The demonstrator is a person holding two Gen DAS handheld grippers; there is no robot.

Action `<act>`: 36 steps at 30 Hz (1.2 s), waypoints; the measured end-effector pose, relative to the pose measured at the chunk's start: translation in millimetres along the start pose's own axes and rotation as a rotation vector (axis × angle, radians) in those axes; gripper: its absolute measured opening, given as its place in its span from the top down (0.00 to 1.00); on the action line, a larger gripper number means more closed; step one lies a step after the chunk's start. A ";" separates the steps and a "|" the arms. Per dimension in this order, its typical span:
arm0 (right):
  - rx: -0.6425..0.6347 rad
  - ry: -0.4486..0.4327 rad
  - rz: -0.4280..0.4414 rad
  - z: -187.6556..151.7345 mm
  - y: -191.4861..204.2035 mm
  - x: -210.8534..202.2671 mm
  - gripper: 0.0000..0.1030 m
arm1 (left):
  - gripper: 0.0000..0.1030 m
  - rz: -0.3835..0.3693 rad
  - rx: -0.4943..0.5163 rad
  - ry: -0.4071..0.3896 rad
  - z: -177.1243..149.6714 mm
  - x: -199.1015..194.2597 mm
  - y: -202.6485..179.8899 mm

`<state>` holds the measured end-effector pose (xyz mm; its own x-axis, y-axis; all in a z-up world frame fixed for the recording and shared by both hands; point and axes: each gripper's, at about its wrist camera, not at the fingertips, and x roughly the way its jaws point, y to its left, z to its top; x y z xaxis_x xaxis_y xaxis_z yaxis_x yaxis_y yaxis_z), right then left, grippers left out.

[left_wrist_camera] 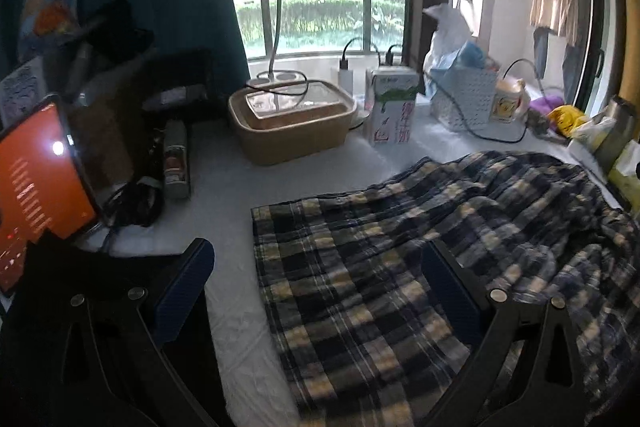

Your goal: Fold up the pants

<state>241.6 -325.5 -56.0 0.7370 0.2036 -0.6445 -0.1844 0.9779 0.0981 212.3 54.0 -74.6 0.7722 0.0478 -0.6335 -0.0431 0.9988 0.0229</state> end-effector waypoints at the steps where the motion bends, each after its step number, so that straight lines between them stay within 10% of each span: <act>1: -0.014 0.015 0.003 5.0 -1.3 7.5 0.04 | 0.01 0.007 0.010 0.014 2.5 9.2 1.1; 7: -0.141 0.153 0.063 35.8 2.4 71.0 0.18 | 0.01 0.022 -0.021 0.121 15.6 58.8 16.3; 11: -0.325 0.129 -0.042 54.6 8.0 100.3 0.18 | 0.01 0.017 -0.034 0.158 19.5 80.7 23.1; 17: -0.251 0.270 -0.009 69.2 -30.7 162.6 0.25 | 0.03 -0.057 -0.094 0.231 19.5 109.6 40.1; 22: -0.133 0.432 0.076 63.5 -59.4 205.9 0.26 | 0.27 -0.048 -0.082 0.232 15.1 114.9 37.2; 26: -0.328 0.439 0.081 58.5 -47.7 207.2 0.28 | 0.60 -0.058 -0.011 0.213 12.6 105.4 21.6; 28: -0.360 0.479 0.124 50.2 -44.4 209.7 0.51 | 0.81 -0.080 0.007 0.210 11.5 98.8 14.9; 32: -0.416 0.417 0.151 37.8 -32.9 198.3 0.86 | 0.91 -0.085 0.045 0.213 14.1 92.2 6.3; 36: -0.542 0.288 0.020 31.3 -12.1 179.4 0.98 | 0.92 -0.059 0.065 0.183 31.2 92.6 5.6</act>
<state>396.4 -299.3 -149.1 0.5385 0.1273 -0.8329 -0.5567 0.7958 -0.2383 303.3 64.4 -109.0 0.6439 -0.0075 -0.7651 0.0445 0.9986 0.0276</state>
